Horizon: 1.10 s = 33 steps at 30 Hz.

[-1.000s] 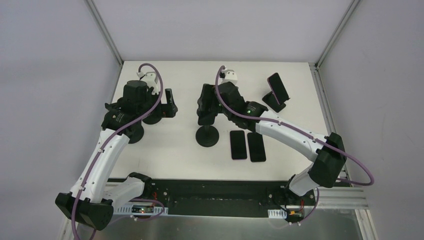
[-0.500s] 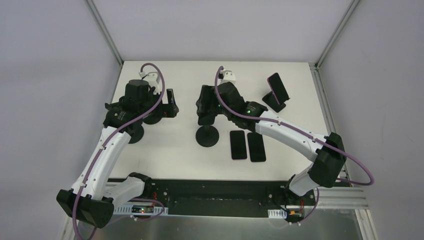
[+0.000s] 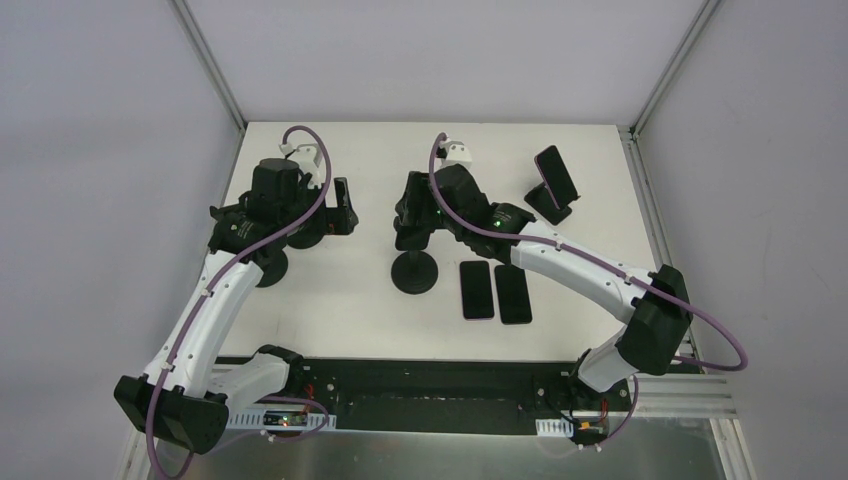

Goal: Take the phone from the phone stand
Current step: Pick up the phone stand with the phone at the center of the board.

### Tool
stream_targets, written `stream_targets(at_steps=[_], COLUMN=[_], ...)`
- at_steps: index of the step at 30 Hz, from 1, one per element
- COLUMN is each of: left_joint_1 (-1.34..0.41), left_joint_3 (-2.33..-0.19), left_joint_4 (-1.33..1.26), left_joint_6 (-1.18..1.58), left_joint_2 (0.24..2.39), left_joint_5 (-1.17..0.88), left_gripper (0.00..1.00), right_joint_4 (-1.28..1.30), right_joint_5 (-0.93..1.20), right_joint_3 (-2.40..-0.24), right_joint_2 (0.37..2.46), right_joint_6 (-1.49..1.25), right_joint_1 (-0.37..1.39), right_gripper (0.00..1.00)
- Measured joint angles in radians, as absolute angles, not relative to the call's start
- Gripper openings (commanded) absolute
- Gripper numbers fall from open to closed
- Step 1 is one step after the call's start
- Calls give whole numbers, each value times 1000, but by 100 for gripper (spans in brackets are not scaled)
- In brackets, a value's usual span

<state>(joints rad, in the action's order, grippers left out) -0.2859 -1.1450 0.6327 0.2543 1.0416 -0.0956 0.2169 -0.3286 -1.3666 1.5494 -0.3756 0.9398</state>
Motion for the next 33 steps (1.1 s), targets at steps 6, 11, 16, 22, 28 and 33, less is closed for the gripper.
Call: stream_targets(at_steps=[6,11,16,22,28,33], left_joint_1=[-286,-286,-286,-280,-280,-281], left_joint_3=[-1145,-1145,-1145,-1139,-1087,-1053], left_joint_4=[633,632,627,603,577,550], left_joint_6=[254,249,239,202,161,133], left_joint_2=[1042,1041,1041,1040,1039,1034], left_joint_5=[-94,-95,-115,-276,-435,-567], left_gripper=[99,99,98,93,90,89], right_joint_4=[216,218,244,266,270,286], right_joint_5=[-325,-275,-133,115,352,543], right_joint_3=[-1367,-1364,-1359,-1314,-1243,-1185], right_joint_2=[1549,1539,1507,1435,1362,1299], right_joint_6=[-352,-281,-151,37,204,339], right_joint_1=[941,941,939,928,884,844], right_gripper=[38,11,0,0,0,0])
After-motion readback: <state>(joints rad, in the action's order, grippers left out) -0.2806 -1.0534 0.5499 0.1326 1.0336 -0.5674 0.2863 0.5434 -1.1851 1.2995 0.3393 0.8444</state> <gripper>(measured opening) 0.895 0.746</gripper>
